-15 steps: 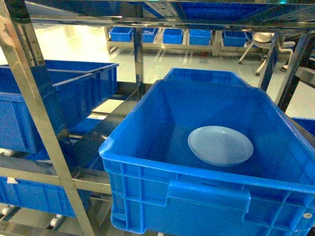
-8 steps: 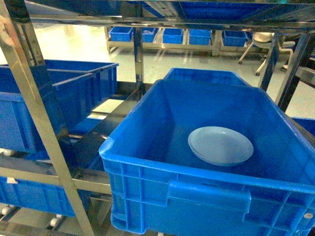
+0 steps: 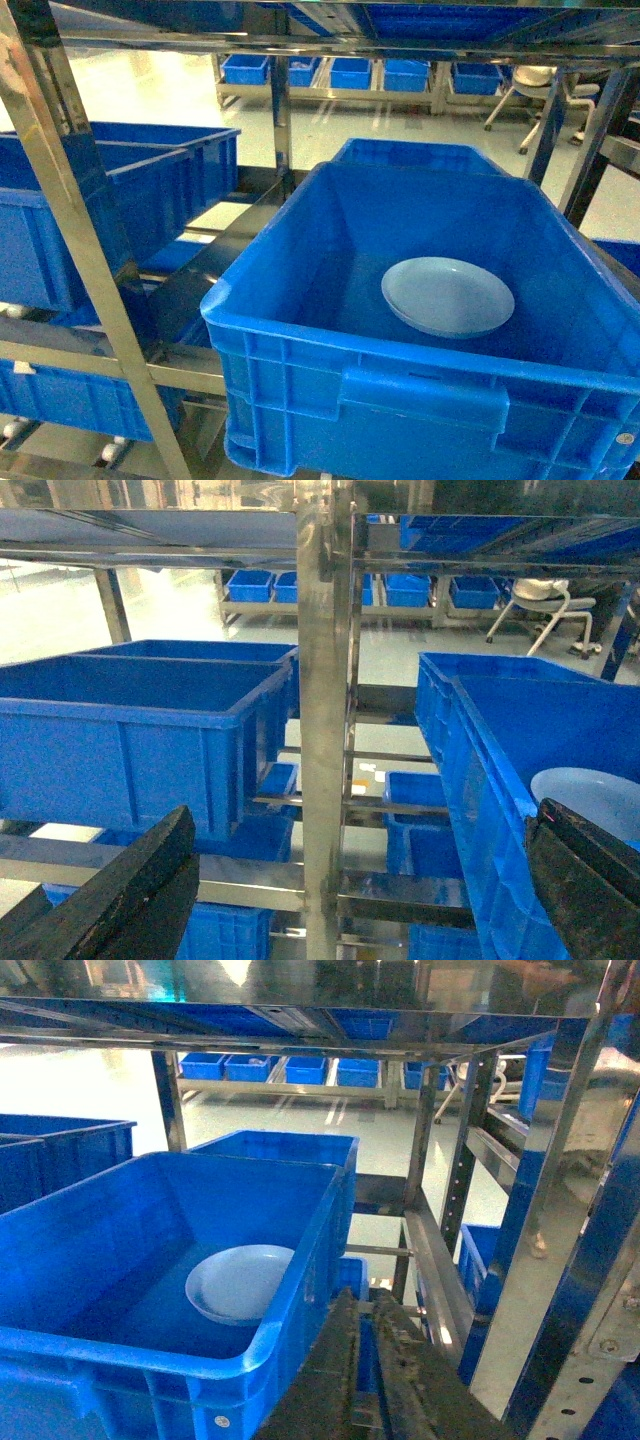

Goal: Place blue tray on left shelf second layer neatly

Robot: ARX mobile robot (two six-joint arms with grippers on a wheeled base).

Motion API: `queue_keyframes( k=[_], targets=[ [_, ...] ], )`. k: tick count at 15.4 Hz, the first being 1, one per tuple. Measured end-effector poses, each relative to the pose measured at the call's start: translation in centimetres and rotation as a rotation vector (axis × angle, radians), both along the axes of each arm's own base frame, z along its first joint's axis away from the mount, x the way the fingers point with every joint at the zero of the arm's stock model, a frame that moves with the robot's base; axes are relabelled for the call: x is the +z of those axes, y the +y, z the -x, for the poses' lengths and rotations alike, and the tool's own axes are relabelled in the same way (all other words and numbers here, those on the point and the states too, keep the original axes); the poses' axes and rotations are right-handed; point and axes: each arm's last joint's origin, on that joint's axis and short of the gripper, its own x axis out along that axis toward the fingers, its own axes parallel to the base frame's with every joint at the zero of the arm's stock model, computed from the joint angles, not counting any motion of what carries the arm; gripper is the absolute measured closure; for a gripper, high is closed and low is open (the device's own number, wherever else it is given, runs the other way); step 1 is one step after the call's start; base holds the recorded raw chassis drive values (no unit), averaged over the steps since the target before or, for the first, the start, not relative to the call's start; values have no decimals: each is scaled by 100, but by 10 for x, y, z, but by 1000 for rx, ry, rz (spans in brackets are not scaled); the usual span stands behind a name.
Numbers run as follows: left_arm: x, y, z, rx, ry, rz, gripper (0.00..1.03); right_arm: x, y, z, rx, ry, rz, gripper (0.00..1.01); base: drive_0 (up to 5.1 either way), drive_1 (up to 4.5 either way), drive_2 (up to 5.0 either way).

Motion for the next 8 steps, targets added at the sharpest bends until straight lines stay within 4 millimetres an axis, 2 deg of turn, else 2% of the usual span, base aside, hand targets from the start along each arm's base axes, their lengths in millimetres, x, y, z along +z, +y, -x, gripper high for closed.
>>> queue_keyframes(
  k=[8],
  targets=[
    [0,0,0,0,0,0,5,0,0,0,0,0,0,17,0,0,0]
  ],
)
